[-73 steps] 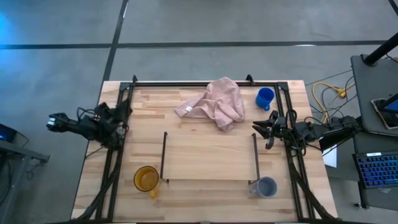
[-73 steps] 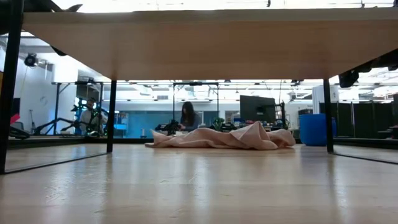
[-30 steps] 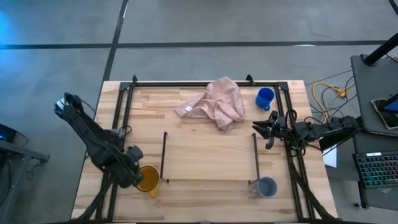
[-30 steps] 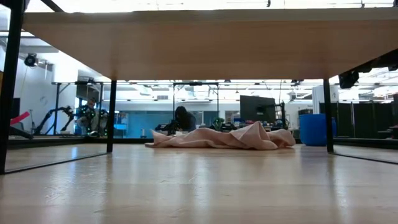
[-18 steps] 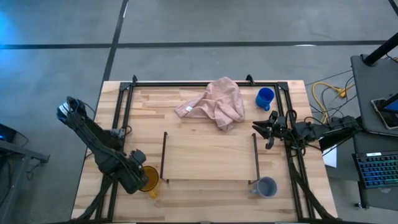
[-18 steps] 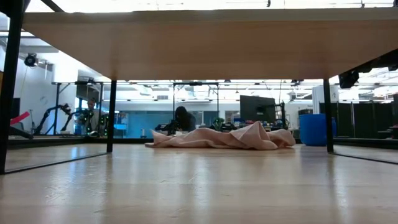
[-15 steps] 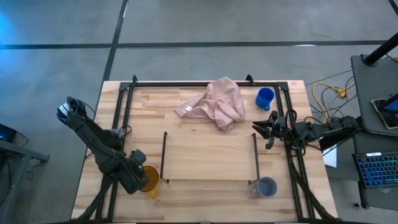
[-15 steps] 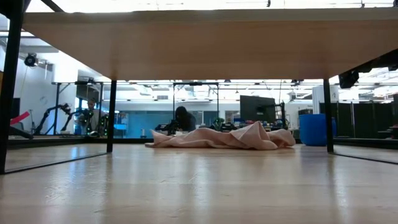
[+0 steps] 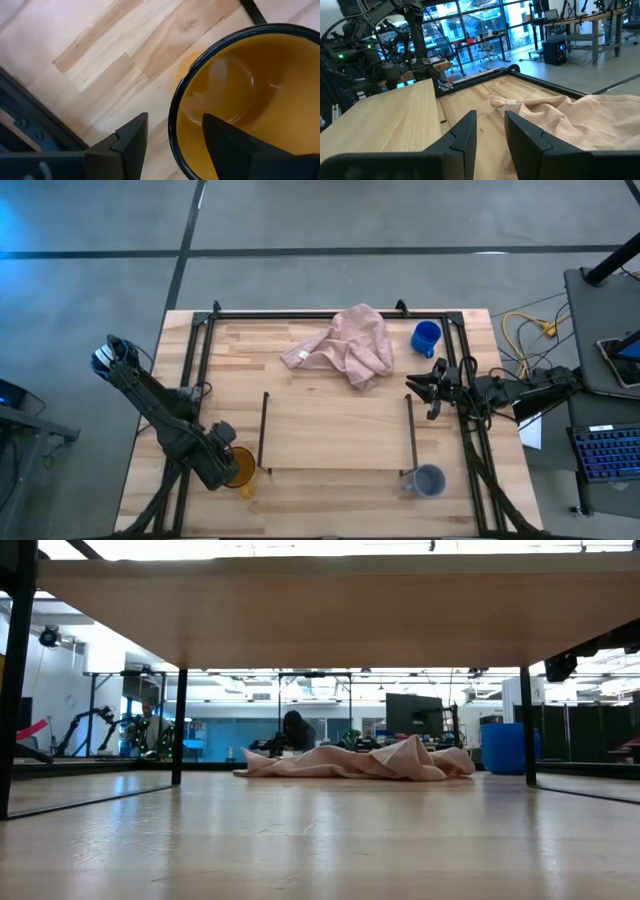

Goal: Stack small to large cups/mugs on shelf
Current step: Put the yellow mug on the shelf

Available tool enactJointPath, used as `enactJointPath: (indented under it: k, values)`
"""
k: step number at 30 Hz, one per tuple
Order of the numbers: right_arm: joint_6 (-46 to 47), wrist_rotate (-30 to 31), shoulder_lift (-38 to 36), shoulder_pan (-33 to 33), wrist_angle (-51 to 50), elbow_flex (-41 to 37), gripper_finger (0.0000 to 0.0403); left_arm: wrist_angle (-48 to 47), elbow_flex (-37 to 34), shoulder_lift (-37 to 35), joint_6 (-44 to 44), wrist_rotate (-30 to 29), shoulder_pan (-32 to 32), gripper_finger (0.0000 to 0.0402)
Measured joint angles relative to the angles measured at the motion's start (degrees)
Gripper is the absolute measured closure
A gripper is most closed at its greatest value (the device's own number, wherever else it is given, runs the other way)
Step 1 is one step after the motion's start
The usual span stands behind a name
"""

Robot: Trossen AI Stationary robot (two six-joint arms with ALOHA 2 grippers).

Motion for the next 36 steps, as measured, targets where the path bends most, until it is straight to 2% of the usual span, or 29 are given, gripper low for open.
enactJointPath:
  k: [6, 15, 18, 29, 36]
  values:
    - [-0.26, 0.03, 0.0, 0.0, 0.0, 0.01, 0.031, 0.61, -0.04, 0.24, -6.36, 0.06, 0.0, 0.0228]
    - [-0.25, 0.02, 0.06, 0.0, -0.02, 0.02, 0.0309, 1.03, -0.44, 0.35, -6.74, 0.09, 0.04, 0.0234]
    - [-0.2, 0.02, 0.07, 0.0, -0.02, 0.0, 0.031, 1.07, -1.43, 0.35, -6.74, -0.19, 0.04, 0.0257]
    - [-0.07, 0.02, 0.07, 0.0, -0.02, 0.01, 0.0309, 4.57, -3.13, 0.23, -6.33, -0.1, 0.03, 0.0387]
    - [0.38, 0.02, 0.07, 0.0, -0.02, 0.02, 0.0309, 4.66, -2.47, -0.58, -6.01, -1.21, 0.15, 0.0396]
